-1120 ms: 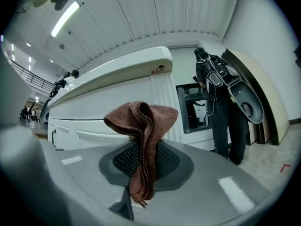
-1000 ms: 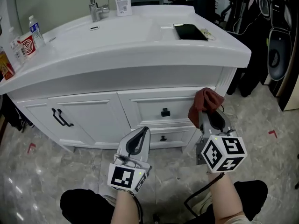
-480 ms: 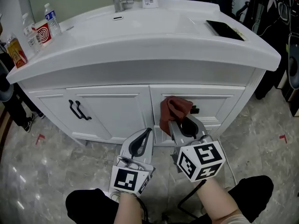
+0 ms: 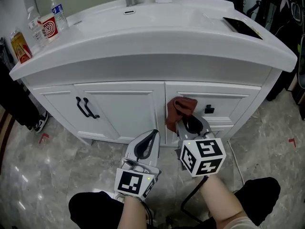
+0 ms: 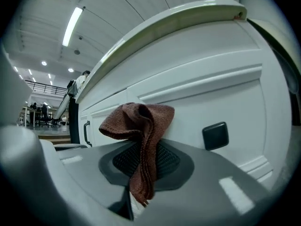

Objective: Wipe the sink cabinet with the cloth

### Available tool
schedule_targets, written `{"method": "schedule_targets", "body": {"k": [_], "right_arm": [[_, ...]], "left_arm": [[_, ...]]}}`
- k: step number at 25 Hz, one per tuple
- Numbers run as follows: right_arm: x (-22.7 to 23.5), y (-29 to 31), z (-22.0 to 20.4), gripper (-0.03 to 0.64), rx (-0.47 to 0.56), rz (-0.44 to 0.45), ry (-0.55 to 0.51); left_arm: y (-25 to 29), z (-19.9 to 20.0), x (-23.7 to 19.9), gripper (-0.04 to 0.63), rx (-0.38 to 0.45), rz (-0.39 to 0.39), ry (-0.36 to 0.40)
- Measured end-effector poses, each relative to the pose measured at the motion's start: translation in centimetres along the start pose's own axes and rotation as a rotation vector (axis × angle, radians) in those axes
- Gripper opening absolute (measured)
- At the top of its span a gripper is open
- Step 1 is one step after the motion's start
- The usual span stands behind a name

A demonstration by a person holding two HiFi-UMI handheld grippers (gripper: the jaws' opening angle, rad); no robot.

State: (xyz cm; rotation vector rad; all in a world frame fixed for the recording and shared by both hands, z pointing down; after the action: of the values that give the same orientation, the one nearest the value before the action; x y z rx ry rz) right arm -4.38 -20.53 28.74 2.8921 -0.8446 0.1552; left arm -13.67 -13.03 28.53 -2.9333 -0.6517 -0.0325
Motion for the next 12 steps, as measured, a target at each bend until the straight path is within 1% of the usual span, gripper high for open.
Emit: {"method": "schedule_targets", "body": {"k": [4, 7, 12], "right_arm": [[2.7, -1.0, 0.1, 0.092, 0.008, -0.093, 0.004], [3.7, -1.5, 0.0, 0.091, 0.003, -0.107, 0.034], [4.2, -2.7, 0.2, 0.089, 0.006, -0.157, 0.01]], "left_arm": [[0.7, -0.2, 1.1, 0.0, 0.007, -0.028, -0.022], [1.4, -0.4, 2.5, 0.0, 0.0, -0.055, -0.01], [2.3, -0.1, 4.1, 0.0, 0.012, -0.086, -0.009]]}}
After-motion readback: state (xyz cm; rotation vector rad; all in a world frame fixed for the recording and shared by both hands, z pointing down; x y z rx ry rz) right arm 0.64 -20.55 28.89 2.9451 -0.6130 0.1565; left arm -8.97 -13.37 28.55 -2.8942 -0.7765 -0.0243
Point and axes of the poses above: the fingertips, and each gripper's own axes: y forward along the fingers, x to its right, z out of its top, the point moved 3 cm from there along -y, backward along the fingers, and after that the axes turned 2 degrees about -x, right-handed, at the moved point
